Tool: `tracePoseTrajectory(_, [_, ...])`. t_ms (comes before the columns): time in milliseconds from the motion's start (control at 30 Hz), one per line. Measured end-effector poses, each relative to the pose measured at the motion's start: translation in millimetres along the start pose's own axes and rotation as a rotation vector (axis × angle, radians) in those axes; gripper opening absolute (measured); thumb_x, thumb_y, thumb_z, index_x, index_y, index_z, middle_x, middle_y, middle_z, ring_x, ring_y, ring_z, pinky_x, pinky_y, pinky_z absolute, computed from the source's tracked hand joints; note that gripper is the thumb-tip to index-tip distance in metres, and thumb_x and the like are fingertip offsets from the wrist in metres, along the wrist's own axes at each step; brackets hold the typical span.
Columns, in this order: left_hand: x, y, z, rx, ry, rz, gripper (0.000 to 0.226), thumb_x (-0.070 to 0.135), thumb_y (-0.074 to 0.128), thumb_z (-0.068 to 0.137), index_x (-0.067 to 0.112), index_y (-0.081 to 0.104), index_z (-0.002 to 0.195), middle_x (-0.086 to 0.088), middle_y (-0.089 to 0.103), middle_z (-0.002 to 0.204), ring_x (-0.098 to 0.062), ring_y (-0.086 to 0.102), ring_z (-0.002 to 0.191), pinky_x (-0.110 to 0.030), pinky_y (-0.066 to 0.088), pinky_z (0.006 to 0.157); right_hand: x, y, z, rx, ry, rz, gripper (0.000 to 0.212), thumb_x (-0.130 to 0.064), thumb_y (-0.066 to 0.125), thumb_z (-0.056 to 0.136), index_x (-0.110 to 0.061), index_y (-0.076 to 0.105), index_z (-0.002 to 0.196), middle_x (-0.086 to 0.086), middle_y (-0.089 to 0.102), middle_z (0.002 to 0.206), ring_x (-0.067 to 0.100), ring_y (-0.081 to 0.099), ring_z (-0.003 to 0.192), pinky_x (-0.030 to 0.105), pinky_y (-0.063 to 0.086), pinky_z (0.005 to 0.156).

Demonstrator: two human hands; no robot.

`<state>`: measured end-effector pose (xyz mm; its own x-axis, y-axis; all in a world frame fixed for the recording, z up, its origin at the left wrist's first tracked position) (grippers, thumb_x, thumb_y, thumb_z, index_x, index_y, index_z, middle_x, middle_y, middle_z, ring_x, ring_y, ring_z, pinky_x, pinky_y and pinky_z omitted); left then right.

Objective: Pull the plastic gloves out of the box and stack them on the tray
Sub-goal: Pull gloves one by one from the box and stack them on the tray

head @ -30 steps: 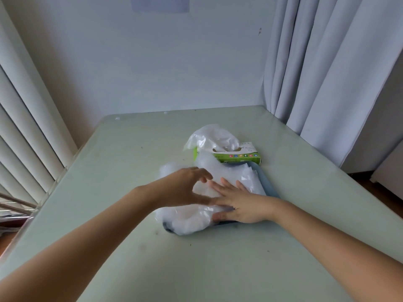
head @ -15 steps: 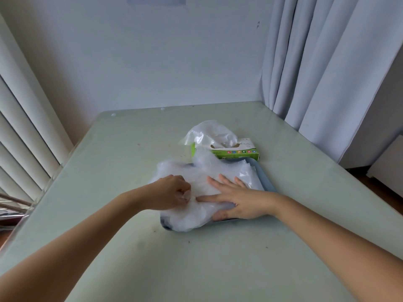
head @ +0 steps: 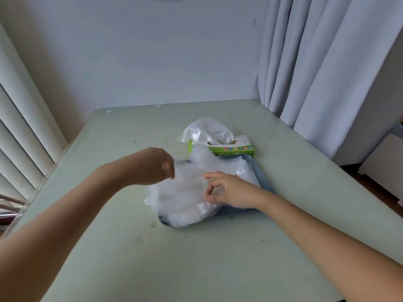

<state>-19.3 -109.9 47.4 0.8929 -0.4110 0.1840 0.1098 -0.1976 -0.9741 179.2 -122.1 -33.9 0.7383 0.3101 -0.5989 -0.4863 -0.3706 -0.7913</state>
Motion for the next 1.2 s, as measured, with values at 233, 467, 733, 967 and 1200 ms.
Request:
tracePoseTrajectory(233, [24,34,40,0.037,0.05,-0.163,0.033,0.012,0.045,0.096,0.018,0.059,0.125,-0.001,0.061,0.127,-0.017,0.054,0.118,-0.026,0.041,0.099,-16,18,-7,0.109,0.139,-0.19,0.065,-0.065,0.066,0.072,-0.024,0.04,0.115,-0.01,0.038,0.124,0.013,0.031,0.126,0.052,0.013,0.113])
tracePoseTrajectory(467, [26,67,39,-0.259,0.033,-0.028,0.084,0.058,0.047,0.091,0.015,0.008,0.153,-0.001,0.008,0.161,-0.018,0.01,0.147,-0.033,0.011,0.117,-15,26,-2,-0.015,0.272,-0.24,0.128,-0.079,0.059,0.066,-0.025,-0.022,0.149,0.007,-0.022,0.158,0.025,-0.021,0.145,0.052,-0.011,0.116])
tracePoseTrajectory(733, [6,89,26,-0.293,0.028,0.143,0.111,0.078,0.045,0.077,0.025,-0.021,0.149,0.003,-0.023,0.157,-0.023,-0.021,0.145,-0.047,-0.01,0.117,20,3,-18,-0.081,0.228,-0.326,0.087,-0.075,0.036,0.083,-0.043,-0.009,0.149,-0.007,-0.022,0.158,0.017,-0.024,0.144,0.047,-0.012,0.117])
tracePoseTrajectory(967, [-8,91,15,-0.284,-0.046,0.187,0.106,0.079,0.04,0.079,0.03,-0.023,0.148,0.004,-0.026,0.157,-0.023,-0.024,0.144,-0.055,-0.01,0.115,45,-17,-31,-0.13,0.274,-0.516,0.074,-0.068,0.026,0.091,-0.039,-0.008,0.15,-0.004,-0.02,0.158,0.015,-0.02,0.145,0.043,-0.017,0.116])
tracePoseTrajectory(1200, [-23,67,0,-0.371,-0.048,0.108,0.11,0.074,0.057,0.074,0.035,-0.013,0.15,0.01,-0.021,0.157,-0.013,-0.023,0.144,-0.049,-0.005,0.118,48,-45,-30,-0.221,0.327,-0.628,0.095,-0.074,0.044,0.08,-0.036,-0.004,0.152,0.003,-0.009,0.161,0.016,-0.012,0.147,0.05,-0.016,0.115])
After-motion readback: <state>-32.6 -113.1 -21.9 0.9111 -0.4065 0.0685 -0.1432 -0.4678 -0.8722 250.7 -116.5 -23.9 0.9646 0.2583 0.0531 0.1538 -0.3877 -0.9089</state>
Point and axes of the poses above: each hand's wrist, its own z-axis towards the middle knuckle, its own y-axis out of the palm, x = y × z, the point moved 3 cm from there along z, towards the middle knuckle
